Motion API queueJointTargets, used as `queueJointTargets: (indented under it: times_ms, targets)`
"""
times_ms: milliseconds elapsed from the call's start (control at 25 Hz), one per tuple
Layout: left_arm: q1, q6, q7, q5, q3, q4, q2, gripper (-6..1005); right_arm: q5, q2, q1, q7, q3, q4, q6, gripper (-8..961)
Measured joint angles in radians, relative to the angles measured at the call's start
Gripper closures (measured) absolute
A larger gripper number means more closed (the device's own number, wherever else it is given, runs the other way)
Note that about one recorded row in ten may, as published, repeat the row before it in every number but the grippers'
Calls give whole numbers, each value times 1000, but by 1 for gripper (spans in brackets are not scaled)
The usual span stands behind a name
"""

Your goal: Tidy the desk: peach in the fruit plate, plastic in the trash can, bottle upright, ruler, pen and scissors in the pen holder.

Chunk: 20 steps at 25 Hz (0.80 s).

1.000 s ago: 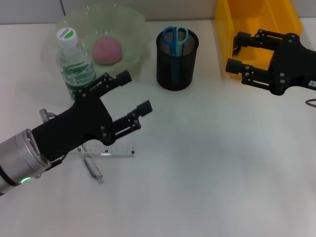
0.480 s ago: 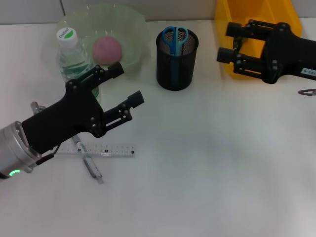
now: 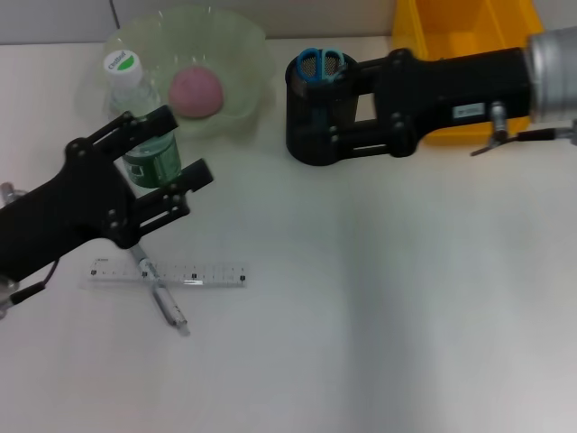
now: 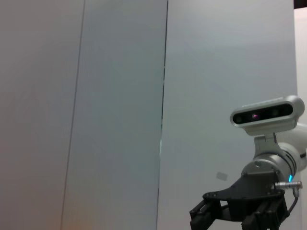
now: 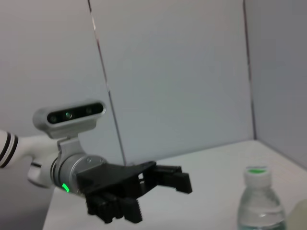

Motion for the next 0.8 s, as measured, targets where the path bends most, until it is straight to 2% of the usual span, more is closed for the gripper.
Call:
queueJointTargets:
  times_ms: [40,120,160,200,280,320,360,400,440,560,600,640,680,800]
  targets:
    - [18,3,-6,0,0,14,8,244,-21,10,17,10,-1,2,2,345]
    - [18,3,-6,0,0,14,8,244,-21,15,20,9,-2,7,4,345]
    - [18,3,-6,0,0,14,8,244,-21,15,20,9,-2,7,4,345]
    - [41,7,-10,6,-1,21,21,244,-20,16,20,9,-1,9,5,345]
    - [41,7,-10,6,-1,21,21,243,-19,17,18,9,1,9,5,345]
    - [65,-14,-59,65,-3,43,56,243,-19,17,16,10,3,9,8,345]
    - [65,-14,-59,65,-3,43,56,243,-18,17,12,13,6,10,13,345]
    - [68,-25,-129,92,-10,72,73,243,-16,17,3,16,9,12,23,345]
    - [69,-53,-298,187,-56,158,98,243,-12,17,-3,17,10,14,34,345]
    - [66,-65,-363,250,-92,207,101,243,-4,17,-14,17,10,19,55,344]
    - [60,-96,-505,403,-175,337,91,243,0,17,-19,17,10,21,63,344]
    - [55,-104,-569,484,-216,425,79,243,12,16,-27,17,10,25,75,344]
    - [55,-104,-569,484,-216,425,79,243,12,16,-27,17,10,25,75,344]
    - [38,-97,-646,613,-244,556,51,242,27,16,-35,17,10,29,80,345]
